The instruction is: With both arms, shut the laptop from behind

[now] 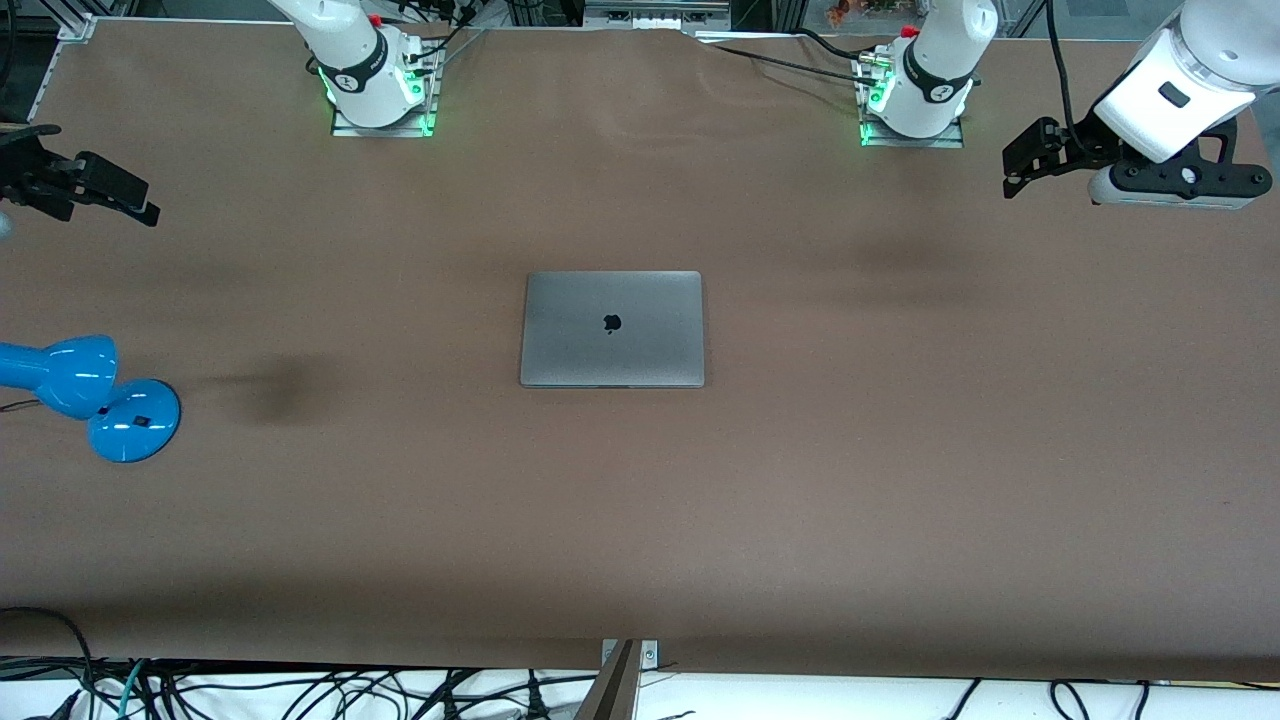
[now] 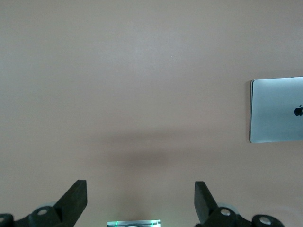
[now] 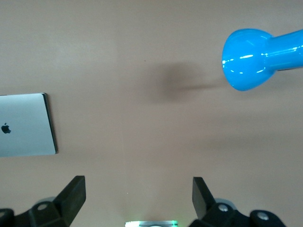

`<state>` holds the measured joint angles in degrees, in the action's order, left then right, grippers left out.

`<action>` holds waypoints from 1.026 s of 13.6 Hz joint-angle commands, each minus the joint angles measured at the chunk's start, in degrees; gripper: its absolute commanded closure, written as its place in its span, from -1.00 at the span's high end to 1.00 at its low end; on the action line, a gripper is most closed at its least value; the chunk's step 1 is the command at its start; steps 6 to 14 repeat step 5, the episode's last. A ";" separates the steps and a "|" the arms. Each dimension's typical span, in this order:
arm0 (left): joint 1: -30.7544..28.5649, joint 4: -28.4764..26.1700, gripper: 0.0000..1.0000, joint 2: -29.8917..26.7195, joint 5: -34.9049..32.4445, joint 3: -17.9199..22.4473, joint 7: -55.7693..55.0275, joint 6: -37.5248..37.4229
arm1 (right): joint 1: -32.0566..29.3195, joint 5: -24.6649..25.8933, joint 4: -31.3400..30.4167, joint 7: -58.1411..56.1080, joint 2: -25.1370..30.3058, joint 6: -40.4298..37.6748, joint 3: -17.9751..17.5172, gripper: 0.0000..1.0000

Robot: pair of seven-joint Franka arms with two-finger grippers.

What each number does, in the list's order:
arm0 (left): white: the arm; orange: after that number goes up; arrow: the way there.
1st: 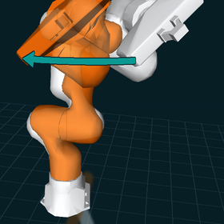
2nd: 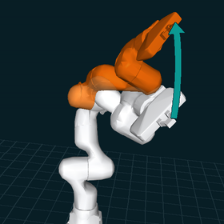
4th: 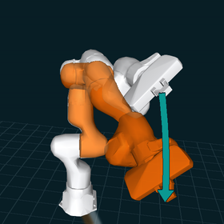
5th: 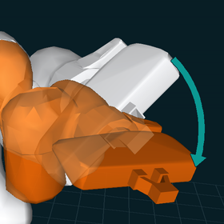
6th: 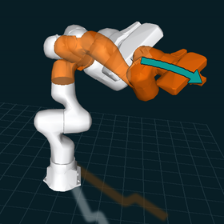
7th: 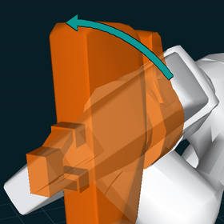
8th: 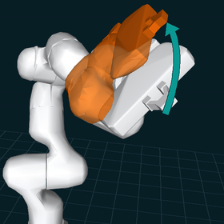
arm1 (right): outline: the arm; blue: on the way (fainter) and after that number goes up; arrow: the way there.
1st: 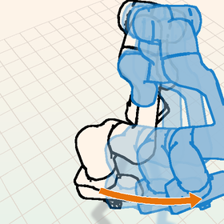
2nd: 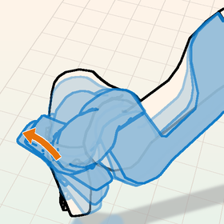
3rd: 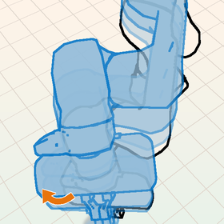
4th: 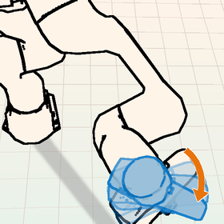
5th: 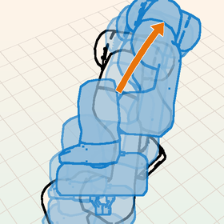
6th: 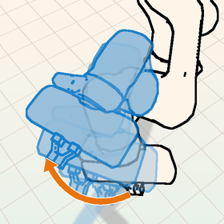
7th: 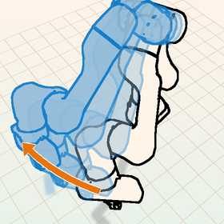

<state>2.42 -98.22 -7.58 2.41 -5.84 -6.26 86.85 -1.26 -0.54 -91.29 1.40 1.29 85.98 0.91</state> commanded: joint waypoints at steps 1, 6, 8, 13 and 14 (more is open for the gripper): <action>4.70 2.42 1.00 1.86 -1.79 4.43 0.81 -1.51 | -0.67 0.72 -0.20 -1.05 0.55 -0.82 -0.74 1.00; 6.72 5.49 1.00 3.79 -3.03 6.63 0.54 -1.51 | -0.67 0.63 -0.20 -1.05 0.55 -0.90 -1.35 1.00; 6.72 5.49 1.00 3.79 -3.03 6.63 0.54 -1.51 | -0.67 0.63 -0.20 -1.05 0.55 -0.90 -1.35 1.00; 6.72 5.49 1.00 3.79 -3.03 6.63 0.54 -1.51 | -0.67 0.63 -0.20 -1.05 0.55 -0.90 -1.35 1.00; 6.72 5.49 1.00 3.79 -3.03 6.63 0.54 -1.51 | -0.67 0.63 -0.20 -1.05 0.55 -0.90 -1.35 1.00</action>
